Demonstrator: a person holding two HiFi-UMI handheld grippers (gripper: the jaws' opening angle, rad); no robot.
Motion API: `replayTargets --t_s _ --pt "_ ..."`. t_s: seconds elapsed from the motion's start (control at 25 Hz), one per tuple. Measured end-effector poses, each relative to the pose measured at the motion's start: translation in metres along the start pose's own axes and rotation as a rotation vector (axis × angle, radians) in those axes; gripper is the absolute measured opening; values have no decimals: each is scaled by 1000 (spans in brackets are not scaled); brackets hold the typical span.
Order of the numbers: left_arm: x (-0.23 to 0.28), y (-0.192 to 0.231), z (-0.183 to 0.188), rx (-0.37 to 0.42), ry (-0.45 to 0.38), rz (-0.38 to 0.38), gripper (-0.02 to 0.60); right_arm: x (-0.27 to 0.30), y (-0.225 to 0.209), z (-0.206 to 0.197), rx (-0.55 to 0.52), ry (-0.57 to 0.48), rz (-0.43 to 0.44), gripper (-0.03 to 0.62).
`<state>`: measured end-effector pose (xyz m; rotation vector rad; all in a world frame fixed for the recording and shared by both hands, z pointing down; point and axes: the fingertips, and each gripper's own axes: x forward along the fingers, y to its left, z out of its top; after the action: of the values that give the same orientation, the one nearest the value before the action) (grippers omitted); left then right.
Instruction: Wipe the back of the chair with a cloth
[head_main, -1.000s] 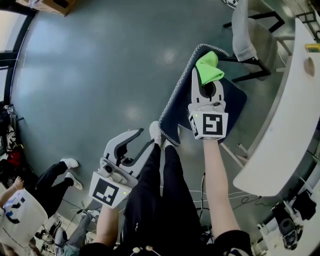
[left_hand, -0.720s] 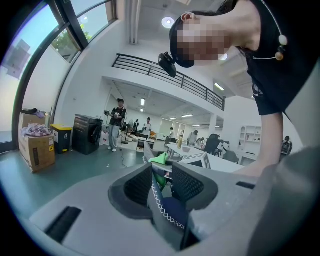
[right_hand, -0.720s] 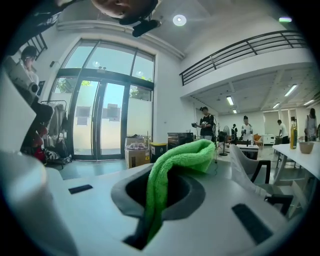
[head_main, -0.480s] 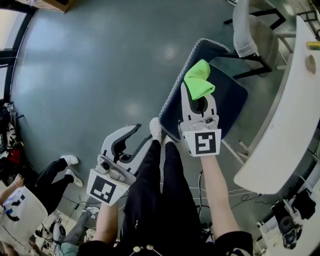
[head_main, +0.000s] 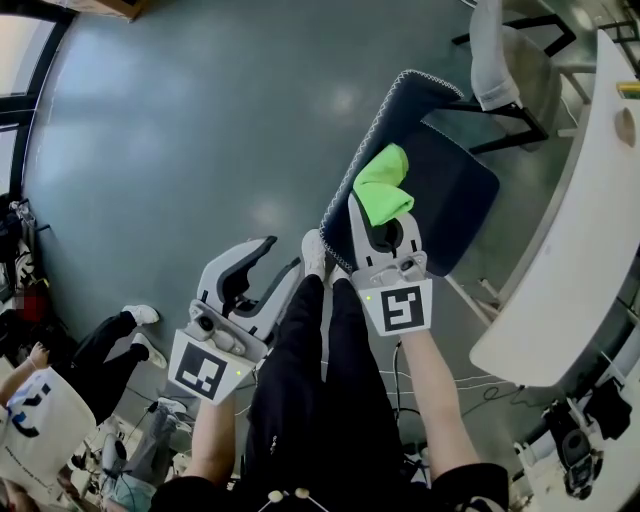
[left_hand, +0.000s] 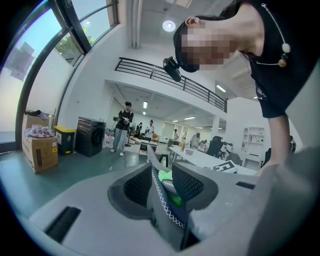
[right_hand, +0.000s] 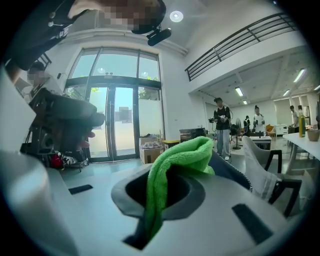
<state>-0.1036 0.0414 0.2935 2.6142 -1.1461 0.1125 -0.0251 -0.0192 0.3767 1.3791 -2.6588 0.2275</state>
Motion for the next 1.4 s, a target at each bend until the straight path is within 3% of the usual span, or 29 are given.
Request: replayTargets --t_s 0.64,1.04,1.4 --pt "3 -2 0 4 2 5 118 -46 61 -48 68 130 149 20" --pt "5 -16 -1 2 -2 -17 118 -71 71 -81 102 212 183 18" --pt "8 -17 -3 0 4 -15 117 -108 71 -124 109 370 237 18"
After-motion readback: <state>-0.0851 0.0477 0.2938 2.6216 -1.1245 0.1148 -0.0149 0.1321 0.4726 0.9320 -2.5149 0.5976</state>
